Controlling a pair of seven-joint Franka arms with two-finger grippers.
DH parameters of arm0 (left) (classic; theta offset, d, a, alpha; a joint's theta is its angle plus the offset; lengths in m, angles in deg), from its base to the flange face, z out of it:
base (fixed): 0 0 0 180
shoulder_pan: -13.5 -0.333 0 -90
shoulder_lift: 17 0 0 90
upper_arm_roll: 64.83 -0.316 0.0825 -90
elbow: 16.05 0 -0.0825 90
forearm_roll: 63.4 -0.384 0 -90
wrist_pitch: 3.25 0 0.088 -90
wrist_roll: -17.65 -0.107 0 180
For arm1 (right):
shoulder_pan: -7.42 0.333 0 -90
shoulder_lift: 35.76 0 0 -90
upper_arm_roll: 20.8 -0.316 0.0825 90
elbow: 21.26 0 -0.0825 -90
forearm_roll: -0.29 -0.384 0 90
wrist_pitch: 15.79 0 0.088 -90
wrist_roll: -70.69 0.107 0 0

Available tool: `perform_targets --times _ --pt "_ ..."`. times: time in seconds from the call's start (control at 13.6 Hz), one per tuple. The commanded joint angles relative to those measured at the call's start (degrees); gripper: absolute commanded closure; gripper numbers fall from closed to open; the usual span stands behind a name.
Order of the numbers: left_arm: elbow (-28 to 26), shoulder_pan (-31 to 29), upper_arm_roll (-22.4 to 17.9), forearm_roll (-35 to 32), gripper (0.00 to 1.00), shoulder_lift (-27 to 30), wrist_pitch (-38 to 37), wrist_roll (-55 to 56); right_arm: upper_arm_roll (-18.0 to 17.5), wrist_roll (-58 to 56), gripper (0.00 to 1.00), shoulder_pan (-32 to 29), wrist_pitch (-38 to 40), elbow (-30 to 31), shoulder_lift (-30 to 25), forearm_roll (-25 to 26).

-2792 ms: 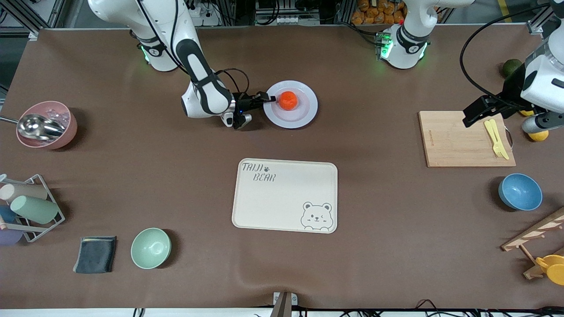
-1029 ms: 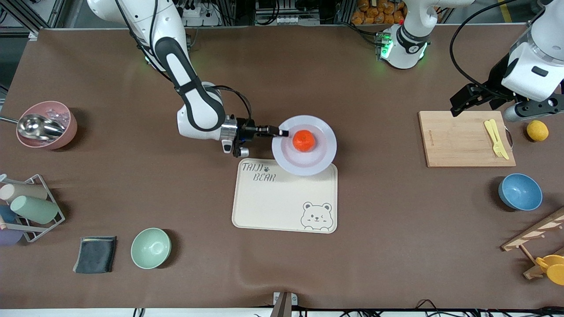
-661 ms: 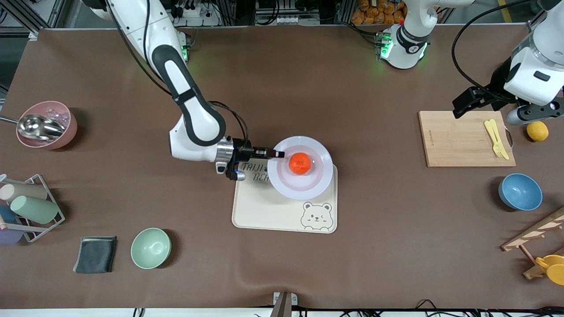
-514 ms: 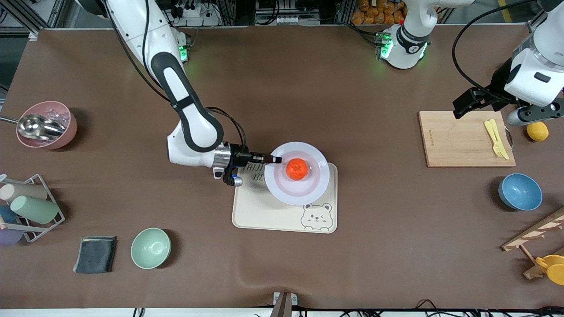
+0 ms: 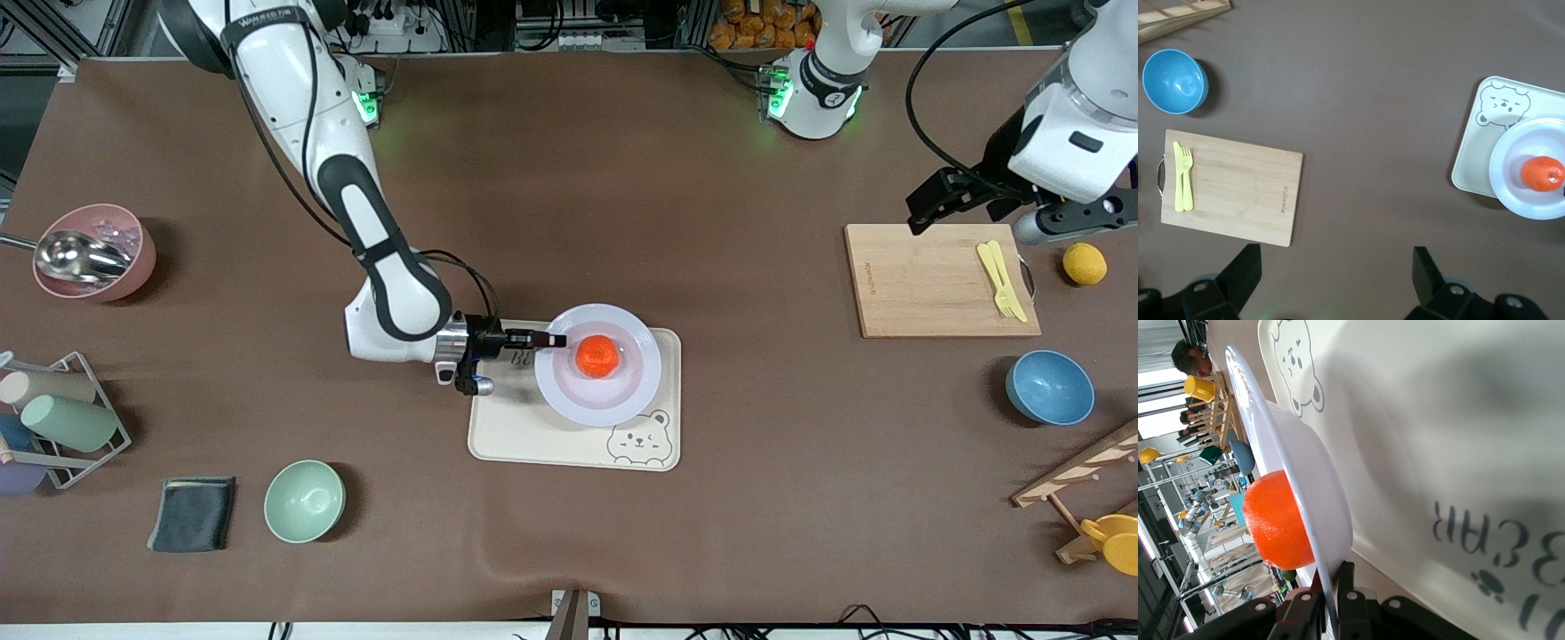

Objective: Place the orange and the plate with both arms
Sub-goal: 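Slide the plate with the right gripper onto the bear tray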

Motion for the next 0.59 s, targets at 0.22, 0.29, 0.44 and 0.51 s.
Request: perform_targets --times 0.22,0.29,0.44,0.51 --pt "1.0 -0.7 0.0 -0.9 0.00 1.0 -0.7 -0.1 -0.8 -1.5 1.00 -2.2 1.9 -3.9 2.9 1.0" --pt "0.8 -1.7 0.0 -0.9 0.00 1.5 -0.7 -0.1 -0.8 -2.6 1.00 -2.2 1.8 -4.0 3.4 0.9" --pt "1.0 -2.2 0.0 -0.8 0.00 1.5 -0.7 -0.6 -0.8 -4.1 1.00 -2.2 1.7 -4.0 4.3 0.5" --pt "1.0 -2.2 0.0 -0.9 0.00 1.4 -0.7 -0.6 -0.8 -4.3 1.00 -2.2 1.7 -4.1 4.5 0.6"
